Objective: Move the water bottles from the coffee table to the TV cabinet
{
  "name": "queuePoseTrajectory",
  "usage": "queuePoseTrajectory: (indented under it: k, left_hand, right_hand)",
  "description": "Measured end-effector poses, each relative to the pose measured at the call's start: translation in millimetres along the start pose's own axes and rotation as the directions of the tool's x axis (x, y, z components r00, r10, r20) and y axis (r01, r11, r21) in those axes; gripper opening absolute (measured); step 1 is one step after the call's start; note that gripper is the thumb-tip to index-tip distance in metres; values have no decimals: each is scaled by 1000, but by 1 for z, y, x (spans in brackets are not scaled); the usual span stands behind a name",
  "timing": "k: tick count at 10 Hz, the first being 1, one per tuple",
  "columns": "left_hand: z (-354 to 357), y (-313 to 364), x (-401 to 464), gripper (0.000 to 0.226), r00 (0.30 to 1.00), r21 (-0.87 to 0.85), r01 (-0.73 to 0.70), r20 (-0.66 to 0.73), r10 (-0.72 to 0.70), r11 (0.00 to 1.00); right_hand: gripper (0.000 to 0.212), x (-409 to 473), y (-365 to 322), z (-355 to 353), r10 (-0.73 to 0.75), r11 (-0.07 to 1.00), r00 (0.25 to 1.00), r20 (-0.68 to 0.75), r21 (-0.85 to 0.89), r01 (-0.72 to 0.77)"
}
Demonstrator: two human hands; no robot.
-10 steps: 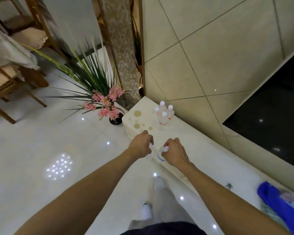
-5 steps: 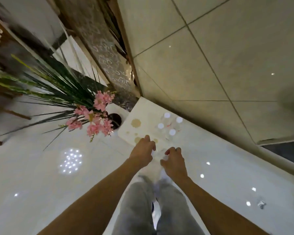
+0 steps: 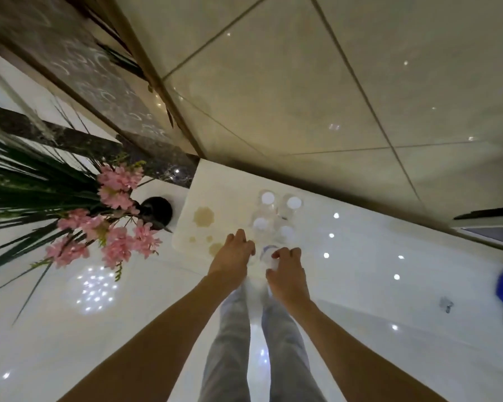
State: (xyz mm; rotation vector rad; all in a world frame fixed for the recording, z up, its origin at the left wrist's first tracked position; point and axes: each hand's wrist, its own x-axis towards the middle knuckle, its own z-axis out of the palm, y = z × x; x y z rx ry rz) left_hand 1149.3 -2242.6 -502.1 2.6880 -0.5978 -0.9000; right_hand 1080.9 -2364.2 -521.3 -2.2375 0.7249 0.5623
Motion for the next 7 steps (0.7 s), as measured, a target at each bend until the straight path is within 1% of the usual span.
queuePoseTrajectory:
  k: [1,2,3,4,5,6,7]
  left_hand:
    - [3,-5,6,34,998,-5,-58,15,58,998]
    - [3,-6,13,38,994,-1,-104,20,104,995]
    - [3,-3,17,38,993,-5,-118,10,118,993]
    - [0,1,13,43,991,-24,-127,32,127,992]
    - [-9,1,5,43,991,-32,-121,47,123,992]
    - [-27,1,-3,38,992,-46,-128,7,129,991]
    - [-55,4,-12,28,995,-36,-89,-35,88,995]
  right_hand:
    - [44,1,-2,6,38,998,999,-35,42,-37]
    - [41,0,-2,10,22,997,996,-86,71,-16]
    - [40,-1,-3,11,-5,997,992,-128,72,15]
    - [38,-3,-4,9,-22,999,992,-127,28,25]
    - [33,-8,-7,0,4,999,996,-92,-46,-8]
    - [28,-12,-13,-10,-6,999,991,-131,-48,-1]
    - [28,-20,-26,-26,18,1000,984,-179,6,-17]
